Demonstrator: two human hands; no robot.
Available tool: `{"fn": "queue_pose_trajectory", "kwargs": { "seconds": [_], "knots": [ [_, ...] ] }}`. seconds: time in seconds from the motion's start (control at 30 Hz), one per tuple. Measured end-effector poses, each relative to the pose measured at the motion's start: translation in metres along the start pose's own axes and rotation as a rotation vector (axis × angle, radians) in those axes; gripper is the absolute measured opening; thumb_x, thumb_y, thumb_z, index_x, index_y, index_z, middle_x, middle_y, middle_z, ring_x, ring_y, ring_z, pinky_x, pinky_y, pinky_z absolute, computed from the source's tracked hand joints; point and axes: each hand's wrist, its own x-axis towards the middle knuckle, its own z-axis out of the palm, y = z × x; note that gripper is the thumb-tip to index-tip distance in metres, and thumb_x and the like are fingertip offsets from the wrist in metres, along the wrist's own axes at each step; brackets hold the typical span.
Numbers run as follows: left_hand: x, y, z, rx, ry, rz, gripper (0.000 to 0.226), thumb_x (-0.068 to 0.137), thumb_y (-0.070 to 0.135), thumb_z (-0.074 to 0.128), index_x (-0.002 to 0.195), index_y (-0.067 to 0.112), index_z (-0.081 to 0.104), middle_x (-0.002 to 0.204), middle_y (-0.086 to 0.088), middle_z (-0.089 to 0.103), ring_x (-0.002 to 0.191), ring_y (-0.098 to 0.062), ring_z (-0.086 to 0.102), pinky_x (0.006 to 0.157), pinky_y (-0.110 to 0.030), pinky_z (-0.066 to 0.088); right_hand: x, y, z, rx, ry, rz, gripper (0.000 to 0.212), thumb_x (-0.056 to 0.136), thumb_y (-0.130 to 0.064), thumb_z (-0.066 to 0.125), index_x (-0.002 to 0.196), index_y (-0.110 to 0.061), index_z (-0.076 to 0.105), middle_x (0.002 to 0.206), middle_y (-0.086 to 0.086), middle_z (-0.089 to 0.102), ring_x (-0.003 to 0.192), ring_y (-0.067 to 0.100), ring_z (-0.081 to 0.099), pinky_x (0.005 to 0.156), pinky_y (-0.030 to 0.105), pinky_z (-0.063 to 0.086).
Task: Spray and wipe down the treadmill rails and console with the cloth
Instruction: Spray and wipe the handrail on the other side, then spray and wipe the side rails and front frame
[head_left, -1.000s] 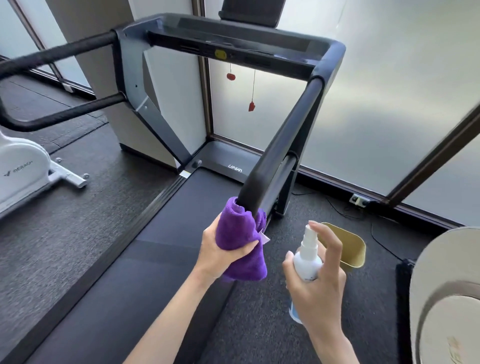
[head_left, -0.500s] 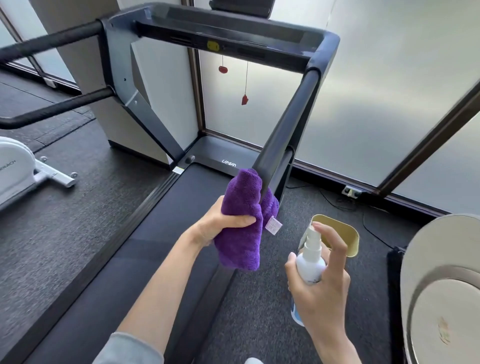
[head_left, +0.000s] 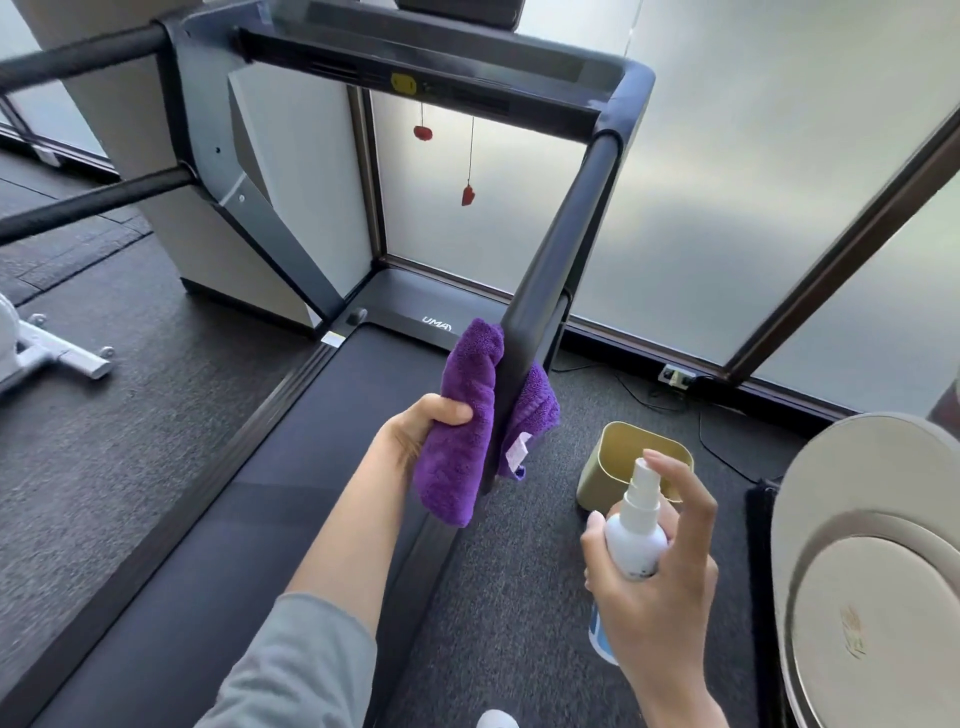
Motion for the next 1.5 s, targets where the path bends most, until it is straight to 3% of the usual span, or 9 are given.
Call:
{"fn": "queue_pose_trajectory", "kwargs": {
  "seconds": [0.07, 0.17, 0.27, 0.5, 0.6, 0.77, 0.9, 1.1, 1.5],
  "knots": [
    [-0.005, -0.001, 0.010, 0.017, -0.018, 0.067, 0.064, -0.004, 0.028, 0.094, 0.049, 0.005, 0.065, 0.044, -0.006, 0.061, 0.036, -0.015, 0.059, 0.037, -0.021, 0.048, -0.001, 0.000, -0.003, -0.011, -0.002, 0.009, 0.090, 0.076, 0.012, 0.075, 0.121, -0.058, 0.040, 0.072, 0.007, 0.061, 0.045, 0.026, 0.057, 0.042, 0.029, 0.050],
    [-0.009, -0.009, 0.016, 0.032, -0.001, 0.256, 0.070, 0.017, 0.020, 0.093, 0.072, 0.004, 0.054, 0.051, -0.002, 0.063, 0.043, -0.012, 0.062, 0.043, -0.022, 0.051, -0.001, -0.002, -0.003, -0.018, -0.004, 0.016, 0.088, 0.076, 0.011, 0.074, 0.121, -0.057, 0.039, 0.072, 0.007, 0.061, 0.045, 0.027, 0.058, 0.041, 0.036, 0.051],
    [-0.008, -0.019, 0.020, 0.119, 0.062, 0.485, 0.038, 0.047, 0.022, 0.077, 0.081, 0.015, 0.062, 0.063, 0.007, 0.067, 0.058, -0.007, 0.064, 0.056, -0.023, 0.053, -0.001, -0.003, 0.000, -0.017, 0.003, 0.013, 0.088, 0.076, 0.010, 0.074, 0.121, -0.057, 0.040, 0.072, 0.005, 0.062, 0.045, 0.027, 0.058, 0.042, 0.038, 0.051],
    [-0.002, -0.047, 0.038, 0.387, 0.590, 0.816, 0.053, 0.047, 0.042, 0.083, 0.093, 0.026, 0.062, 0.086, 0.013, 0.072, 0.081, -0.009, 0.068, 0.075, -0.027, 0.055, 0.006, -0.010, 0.011, 0.005, 0.032, -0.001, 0.072, 0.077, -0.010, 0.069, 0.121, -0.058, 0.039, 0.078, 0.007, 0.063, 0.049, 0.029, 0.059, 0.047, 0.039, 0.054],
    [0.000, -0.051, 0.043, 0.440, 0.721, 0.878, 0.052, 0.050, 0.044, 0.082, 0.095, 0.025, 0.061, 0.088, 0.006, 0.070, 0.083, -0.018, 0.067, 0.078, -0.041, 0.057, 0.011, -0.011, 0.012, -0.011, 0.048, -0.013, 0.079, 0.078, -0.001, 0.072, 0.121, -0.058, 0.039, 0.076, 0.011, 0.060, 0.048, 0.033, 0.057, 0.045, 0.042, 0.052],
    [0.001, -0.056, 0.053, 0.482, 0.877, 0.937, 0.052, 0.051, 0.048, 0.080, 0.091, 0.025, 0.059, 0.080, 0.012, 0.068, 0.076, -0.016, 0.066, 0.073, -0.043, 0.056, 0.026, 0.001, 0.009, 0.006, 0.035, -0.047, 0.075, 0.079, 0.012, 0.072, 0.123, -0.041, 0.042, 0.070, 0.011, 0.057, 0.044, 0.026, 0.055, 0.043, 0.037, 0.050],
    [0.004, -0.060, 0.058, 0.517, 0.983, 0.944, 0.049, 0.051, 0.049, 0.078, 0.090, 0.027, 0.058, 0.081, 0.018, 0.067, 0.074, -0.013, 0.065, 0.071, -0.038, 0.056, 0.044, 0.011, 0.008, 0.081, 0.000, -0.091, 0.059, 0.079, 0.002, 0.068, 0.128, -0.021, 0.045, 0.068, 0.002, 0.055, 0.061, 0.004, 0.060, 0.060, 0.007, 0.048],
    [0.017, -0.069, 0.070, 0.496, 1.271, 1.025, 0.046, 0.049, 0.051, 0.075, 0.086, 0.033, 0.055, 0.078, 0.026, 0.065, 0.070, -0.002, 0.062, 0.066, -0.018, 0.050, 0.077, 0.045, -0.012, 0.201, -0.269, -0.153, 0.073, 0.082, 0.003, 0.071, 0.125, -0.046, 0.040, 0.065, 0.004, 0.053, 0.046, 0.019, 0.050, 0.043, 0.026, 0.049],
    [0.047, -0.073, 0.098, 0.426, 1.887, 0.977, 0.053, 0.051, 0.046, 0.077, 0.096, 0.025, 0.058, 0.081, 0.021, 0.064, 0.076, -0.008, 0.062, 0.072, -0.032, 0.054, 0.164, 0.115, -0.062, 0.335, -0.723, -0.254, 0.077, 0.080, 0.000, 0.070, 0.120, -0.058, 0.039, 0.065, 0.011, 0.053, 0.047, 0.022, 0.046, 0.047, 0.023, 0.046]
  ]
}}
